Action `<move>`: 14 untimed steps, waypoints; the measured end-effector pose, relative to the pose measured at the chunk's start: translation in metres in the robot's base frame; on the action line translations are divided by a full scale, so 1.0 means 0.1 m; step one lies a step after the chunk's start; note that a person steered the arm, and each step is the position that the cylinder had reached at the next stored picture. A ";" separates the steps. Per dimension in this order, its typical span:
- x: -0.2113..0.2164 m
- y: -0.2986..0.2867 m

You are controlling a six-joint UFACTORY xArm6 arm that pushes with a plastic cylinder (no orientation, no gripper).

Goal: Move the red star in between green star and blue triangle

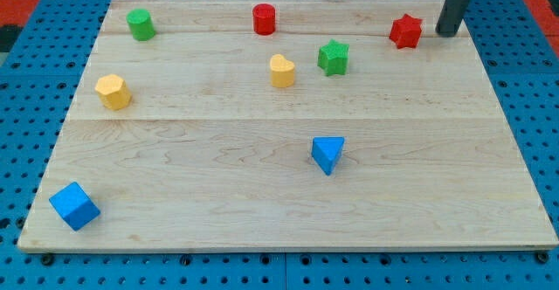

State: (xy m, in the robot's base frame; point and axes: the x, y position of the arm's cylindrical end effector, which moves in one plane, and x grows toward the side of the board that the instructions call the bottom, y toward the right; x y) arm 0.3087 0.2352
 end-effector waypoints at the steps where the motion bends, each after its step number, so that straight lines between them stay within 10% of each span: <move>1: -0.12 0.20; 3: -0.66 -0.03; 5: 0.32 -0.32; 7: -0.53 -0.15; 11: 1.02 -1.10; 14: 0.39 -1.52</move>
